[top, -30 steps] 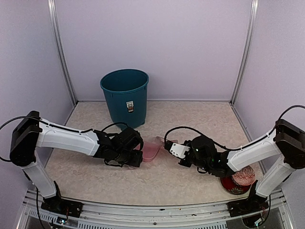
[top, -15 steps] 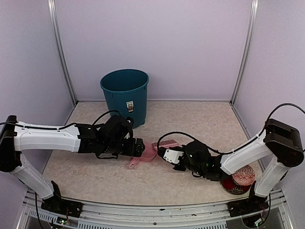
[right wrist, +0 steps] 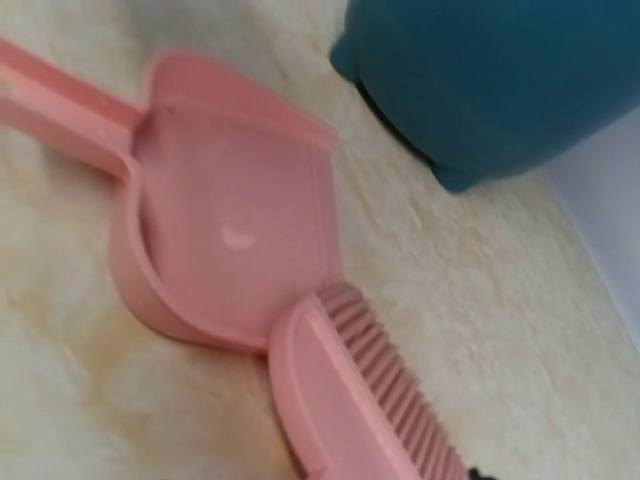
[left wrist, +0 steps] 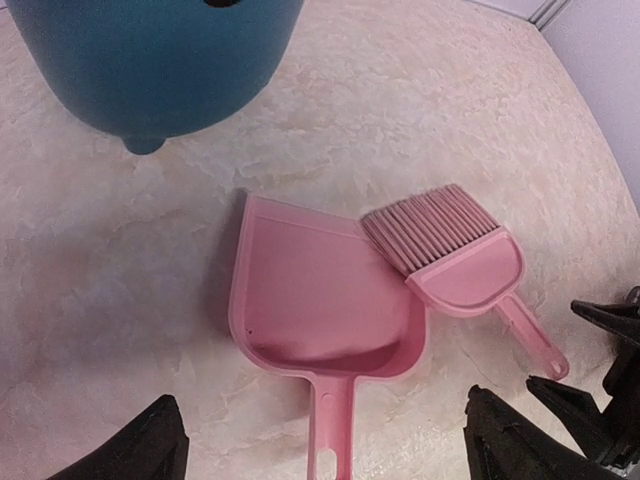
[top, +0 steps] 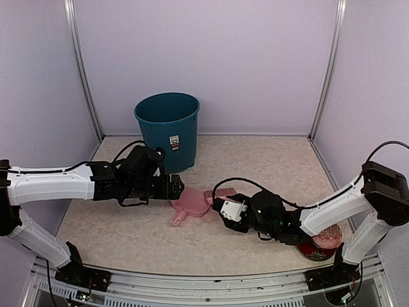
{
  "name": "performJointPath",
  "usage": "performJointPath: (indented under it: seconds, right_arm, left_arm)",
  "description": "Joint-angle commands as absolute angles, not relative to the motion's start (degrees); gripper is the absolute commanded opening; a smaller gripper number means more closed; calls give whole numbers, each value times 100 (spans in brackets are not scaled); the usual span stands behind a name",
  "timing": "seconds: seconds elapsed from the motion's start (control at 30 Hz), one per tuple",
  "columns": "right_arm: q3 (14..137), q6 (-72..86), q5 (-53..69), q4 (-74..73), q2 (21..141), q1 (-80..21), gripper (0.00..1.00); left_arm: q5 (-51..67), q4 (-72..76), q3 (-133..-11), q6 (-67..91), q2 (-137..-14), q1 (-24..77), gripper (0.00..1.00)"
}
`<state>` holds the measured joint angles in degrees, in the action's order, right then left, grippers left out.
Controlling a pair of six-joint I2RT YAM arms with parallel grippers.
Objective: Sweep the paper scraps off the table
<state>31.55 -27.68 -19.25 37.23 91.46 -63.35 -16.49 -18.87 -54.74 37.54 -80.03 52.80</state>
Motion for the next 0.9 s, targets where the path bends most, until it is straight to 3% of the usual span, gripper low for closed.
performJointPath:
  seconds: [0.0, 0.47, 0.87]
  right_arm:
    - [2988, -2169, -1433, 3650, 8638, -6396, 67]
    - [3010, -1550, -1516, 3332, 7793, -6108, 99]
    - [2936, -666, -2246, 2774, 6804, -4562, 100]
  left_arm:
    - [-1537, -1819, -5330, 3810, -7703, 5071, 95]
    - [-1283, -1845, -5115, 3699, -7031, 4106, 99]
    - [-1551, -1971, -5138, 3395, -6453, 3111, 99]
